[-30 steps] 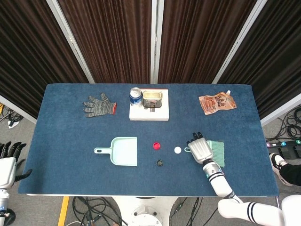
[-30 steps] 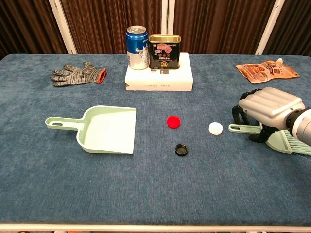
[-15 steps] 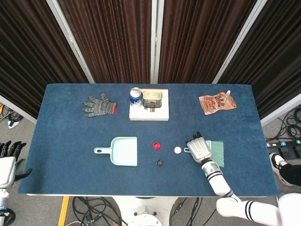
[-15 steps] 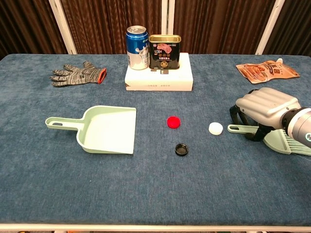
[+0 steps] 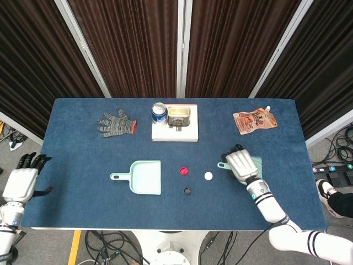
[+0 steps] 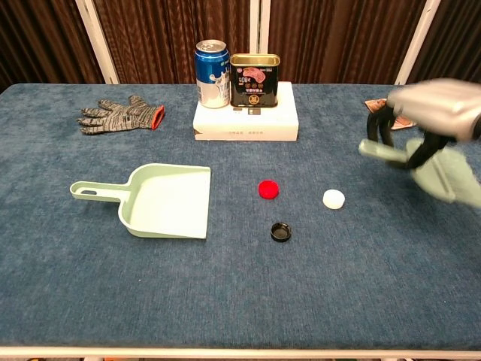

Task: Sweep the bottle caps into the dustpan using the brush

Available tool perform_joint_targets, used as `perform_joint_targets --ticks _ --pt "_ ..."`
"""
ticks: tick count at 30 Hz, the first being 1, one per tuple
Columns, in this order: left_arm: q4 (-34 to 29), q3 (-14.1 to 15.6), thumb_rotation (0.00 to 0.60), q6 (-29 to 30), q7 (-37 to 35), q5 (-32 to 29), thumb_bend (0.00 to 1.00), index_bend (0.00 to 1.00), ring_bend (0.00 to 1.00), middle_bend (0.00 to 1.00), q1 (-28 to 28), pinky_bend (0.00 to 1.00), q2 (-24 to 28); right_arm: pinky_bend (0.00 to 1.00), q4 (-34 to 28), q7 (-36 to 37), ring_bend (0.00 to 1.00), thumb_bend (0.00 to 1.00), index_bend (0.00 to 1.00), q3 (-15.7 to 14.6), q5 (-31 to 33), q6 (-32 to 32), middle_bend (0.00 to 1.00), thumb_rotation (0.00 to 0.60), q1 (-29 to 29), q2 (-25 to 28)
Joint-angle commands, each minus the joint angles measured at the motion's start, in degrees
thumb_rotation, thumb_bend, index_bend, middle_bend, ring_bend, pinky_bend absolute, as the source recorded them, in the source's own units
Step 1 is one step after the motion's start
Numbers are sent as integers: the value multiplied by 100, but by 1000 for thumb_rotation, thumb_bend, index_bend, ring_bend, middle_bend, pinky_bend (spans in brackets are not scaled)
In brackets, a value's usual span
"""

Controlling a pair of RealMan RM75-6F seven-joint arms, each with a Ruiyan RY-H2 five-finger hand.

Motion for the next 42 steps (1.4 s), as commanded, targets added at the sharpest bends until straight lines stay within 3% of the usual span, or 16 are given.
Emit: perform_joint_targets --ticks 1,6,19,31,37,42 --pt "-27 -139 600 -492 -38 -78 156 233 109 178 -451 108 -139 200 -331 575 292 436 611 243 -292 11 621 600 30 472" --pt "-133 -224 600 -1099 -65 -125 156 306 214 270 -963 217 -358 200 -402 865 289 435 611 305 -324 124 620 600 -34 750" --pt "-397 -292 600 -1823 660 -754 175 330 216 311 -1736 247 -1086 200 -343 1232 283 435 614 130 -248 26 620 600 -139 960" --pt "-295 -103 600 -1400 1896 -1454 197 385 249 373 -1888 294 -1753 198 -186 1448 282 435 614 -18 -260 -62 620 600 -185 919" --pt "-164 -70 600 -1299 2100 -1648 230 426 287 404 -1935 366 -2019 198 -106 1484 282 435 615 -69 -271 -125 620 600 -163 842" --pt "-130 -65 600 -1350 2152 -1767 277 432 287 409 -2013 367 -2090 197 -69 1516 282 435 615 -90 -258 -138 620 600 -166 821"
